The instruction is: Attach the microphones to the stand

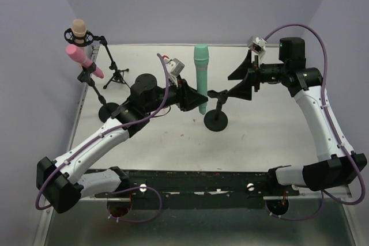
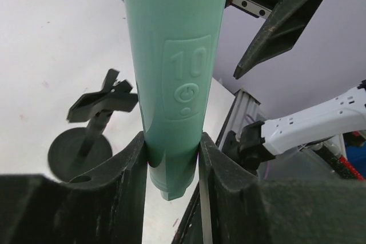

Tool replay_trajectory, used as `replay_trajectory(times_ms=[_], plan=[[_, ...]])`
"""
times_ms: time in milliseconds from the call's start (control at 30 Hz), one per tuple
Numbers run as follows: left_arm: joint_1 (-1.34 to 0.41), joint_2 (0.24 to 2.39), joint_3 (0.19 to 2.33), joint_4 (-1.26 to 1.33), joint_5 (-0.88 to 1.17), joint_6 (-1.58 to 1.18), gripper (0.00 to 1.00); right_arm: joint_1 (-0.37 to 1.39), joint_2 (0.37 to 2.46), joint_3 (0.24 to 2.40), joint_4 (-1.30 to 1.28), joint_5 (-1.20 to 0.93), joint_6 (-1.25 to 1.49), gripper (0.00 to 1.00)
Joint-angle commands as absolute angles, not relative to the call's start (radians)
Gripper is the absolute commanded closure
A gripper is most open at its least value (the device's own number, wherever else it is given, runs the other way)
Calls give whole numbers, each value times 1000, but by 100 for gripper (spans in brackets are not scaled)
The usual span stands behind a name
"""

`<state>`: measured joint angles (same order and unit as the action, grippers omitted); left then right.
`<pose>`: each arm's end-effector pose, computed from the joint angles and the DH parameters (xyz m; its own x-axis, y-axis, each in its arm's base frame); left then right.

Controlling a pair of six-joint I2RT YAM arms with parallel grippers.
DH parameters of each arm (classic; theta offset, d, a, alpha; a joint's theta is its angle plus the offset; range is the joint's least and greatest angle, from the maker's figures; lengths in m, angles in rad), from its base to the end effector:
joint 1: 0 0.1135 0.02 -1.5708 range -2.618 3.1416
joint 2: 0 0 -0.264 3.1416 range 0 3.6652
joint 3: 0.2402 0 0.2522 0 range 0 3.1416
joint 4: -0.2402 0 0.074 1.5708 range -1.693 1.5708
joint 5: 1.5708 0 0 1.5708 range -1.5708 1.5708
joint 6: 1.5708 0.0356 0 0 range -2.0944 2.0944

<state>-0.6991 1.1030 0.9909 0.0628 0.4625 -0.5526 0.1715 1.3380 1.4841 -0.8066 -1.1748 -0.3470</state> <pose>0.1864 -0.1774 0.3761 -0.5135 -0.1820 -0.8386 0.7607 0.3556 -0.5430 0.2525 0.0771 0.4116 -0.3020 -0.1854 -0.9351 -0.9426 0.2049 0.2637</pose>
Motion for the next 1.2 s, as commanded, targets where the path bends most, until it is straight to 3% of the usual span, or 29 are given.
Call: replay_trajectory(times_ms=[0, 400, 767, 867, 1033, 1133, 1167], plan=[[-764, 1172, 1069, 170, 428, -601, 98, 202, 1309, 1456, -492, -1281, -4, 0], [-853, 1315, 1180, 195, 385, -618, 98, 216, 1284, 1325, -150, -1313, 363, 6], [-873, 1345, 1198, 218, 361, -634, 94, 222, 1266, 1227, 63, -1361, 524, 63], [-873, 1329, 1187, 218, 357, -637, 81, 222, 1259, 1218, 72, -1370, 523, 72], [-870, 1226, 1079, 270, 367, -618, 28, 222, 1239, 1245, -73, -1348, 385, 74], [-855, 1122, 978, 308, 385, -584, 3, 218, 1232, 1270, -207, -1316, 234, 74], [-844, 1086, 947, 325, 399, -584, 1, 219, 1229, 1276, -257, -1310, 191, 74]])
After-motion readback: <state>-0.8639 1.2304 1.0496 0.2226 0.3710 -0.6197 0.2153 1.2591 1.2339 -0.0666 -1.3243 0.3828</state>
